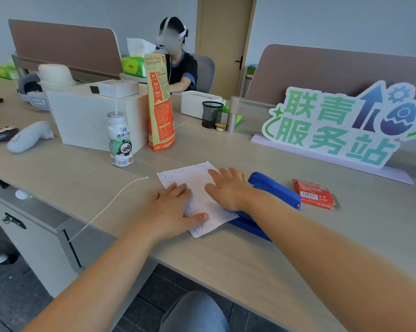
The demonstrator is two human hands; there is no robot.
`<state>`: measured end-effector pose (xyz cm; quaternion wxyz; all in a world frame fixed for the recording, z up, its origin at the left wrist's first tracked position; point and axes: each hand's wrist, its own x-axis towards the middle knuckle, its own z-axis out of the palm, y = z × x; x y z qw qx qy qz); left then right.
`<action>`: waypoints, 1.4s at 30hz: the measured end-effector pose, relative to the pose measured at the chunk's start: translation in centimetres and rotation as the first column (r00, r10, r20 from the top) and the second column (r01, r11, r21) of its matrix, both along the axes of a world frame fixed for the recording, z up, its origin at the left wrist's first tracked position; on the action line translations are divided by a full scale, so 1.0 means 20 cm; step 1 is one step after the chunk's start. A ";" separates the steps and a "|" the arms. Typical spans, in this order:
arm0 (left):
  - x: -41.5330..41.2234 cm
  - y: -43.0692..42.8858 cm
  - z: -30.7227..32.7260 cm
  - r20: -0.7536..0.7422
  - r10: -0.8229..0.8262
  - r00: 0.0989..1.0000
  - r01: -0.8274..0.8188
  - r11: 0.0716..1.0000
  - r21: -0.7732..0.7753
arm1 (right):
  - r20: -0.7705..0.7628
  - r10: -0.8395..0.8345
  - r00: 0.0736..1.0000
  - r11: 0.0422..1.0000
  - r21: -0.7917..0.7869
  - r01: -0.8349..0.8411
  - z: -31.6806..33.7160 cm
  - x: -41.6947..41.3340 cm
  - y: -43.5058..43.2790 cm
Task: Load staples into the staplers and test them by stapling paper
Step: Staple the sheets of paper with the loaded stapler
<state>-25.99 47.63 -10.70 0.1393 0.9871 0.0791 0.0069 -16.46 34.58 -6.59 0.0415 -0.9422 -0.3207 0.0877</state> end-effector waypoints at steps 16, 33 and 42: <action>-0.01 0.00 0.02 -0.085 0.065 0.994 -0.062 0.997 0.039 | 0.096 0.043 0.995 0.987 -0.159 -0.027 -0.06 0.00 0.03; -0.09 -0.01 0.08 -0.071 0.043 0.997 -0.046 0.998 -0.037 | 0.025 0.062 0.998 0.946 0.318 -0.066 0.04 -0.02 -0.03; -0.21 0.06 0.04 0.067 -0.162 0.985 0.171 0.968 -0.181 | 0.384 0.243 0.891 0.887 0.284 -0.364 0.08 -0.14 -0.14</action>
